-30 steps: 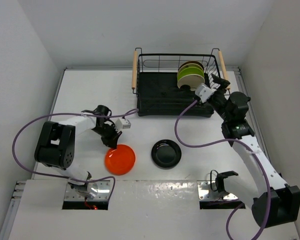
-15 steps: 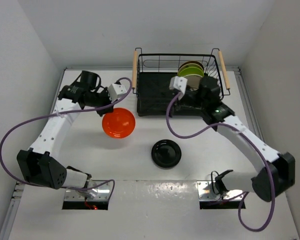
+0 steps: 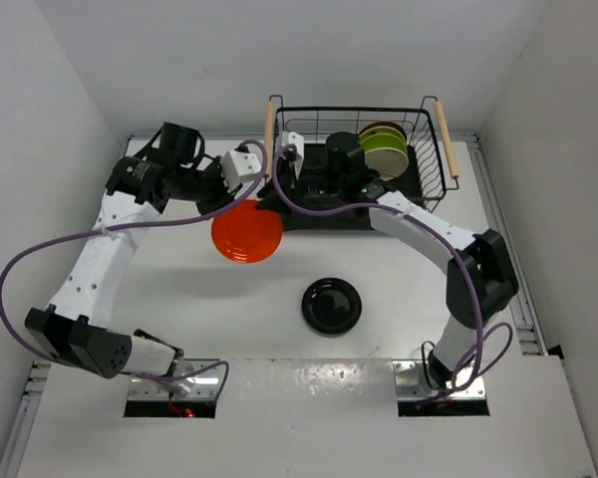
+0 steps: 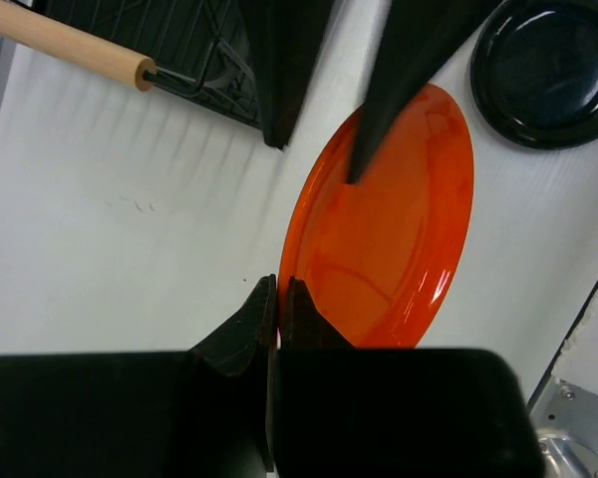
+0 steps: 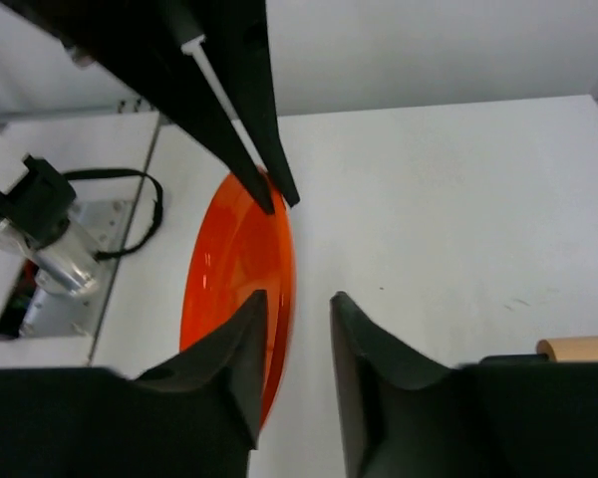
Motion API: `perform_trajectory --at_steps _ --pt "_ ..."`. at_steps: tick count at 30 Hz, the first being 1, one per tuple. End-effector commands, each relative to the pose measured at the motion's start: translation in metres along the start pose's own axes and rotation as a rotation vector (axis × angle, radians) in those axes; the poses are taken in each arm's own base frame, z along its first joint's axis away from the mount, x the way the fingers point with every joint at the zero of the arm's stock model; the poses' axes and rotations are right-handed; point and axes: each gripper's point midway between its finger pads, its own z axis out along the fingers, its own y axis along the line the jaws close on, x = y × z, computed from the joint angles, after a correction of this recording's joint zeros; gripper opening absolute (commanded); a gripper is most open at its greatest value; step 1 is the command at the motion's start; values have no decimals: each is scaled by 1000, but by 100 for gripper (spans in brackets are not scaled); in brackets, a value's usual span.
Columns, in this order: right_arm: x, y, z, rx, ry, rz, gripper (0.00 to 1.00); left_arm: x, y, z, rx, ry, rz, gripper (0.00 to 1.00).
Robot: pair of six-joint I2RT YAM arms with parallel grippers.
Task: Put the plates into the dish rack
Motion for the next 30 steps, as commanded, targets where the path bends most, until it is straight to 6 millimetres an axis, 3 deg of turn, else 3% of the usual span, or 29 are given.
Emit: perform_trajectory --at_steps 1,2,3,9,10,11,12,16,19,22,23,25,26,27,29,30 --pt "-29 8 6 -64 -76 -21 29 -9 -3 -3 5 -12 3 0" --pt "-27 10 7 -79 -74 -27 19 -13 0 -5 -7 -25 11 0" --pt "-26 10 7 -87 -73 -29 17 -16 2 -5 -11 -30 0 0" --pt "-19 17 8 -150 -39 3 20 -48 14 -16 -38 -109 5 0" --pt "-25 16 8 -155 -43 -11 18 -49 16 -15 -38 -109 5 0" --pt "-21 16 9 -164 -31 -14 6 -51 17 -17 -43 -115 9 0" --pt "-22 16 8 -163 -31 -15 0 -48 16 -14 -31 -102 0 0" --pt "-35 10 4 -128 -50 -67 0 -49 15 -13 -31 -99 -10 0" --pt "-60 0 -4 -83 -77 -189 0 -54 29 -17 -91 -92 -32 26" --pt "-101 -18 -23 -10 -143 -326 0 -67 44 -29 -145 -121 -52 43" --pt "-127 -19 -29 6 -181 -378 0 -68 51 -37 -172 -133 -88 57" --pt "-147 -36 -47 54 -210 -431 0 -80 67 -48 -214 -177 -122 65" --pt "-173 -49 -68 101 -234 -488 0 -80 77 -53 -244 -192 -164 72" --pt "-180 -51 -73 108 -242 -506 0 -87 82 -65 -273 -217 -173 78" --pt "-205 -55 -91 134 -274 -569 0 -88 96 -72 -313 -240 -207 90" --pt "-209 -71 -114 184 -267 -588 0 -80 104 -72 -323 -235 -255 90"
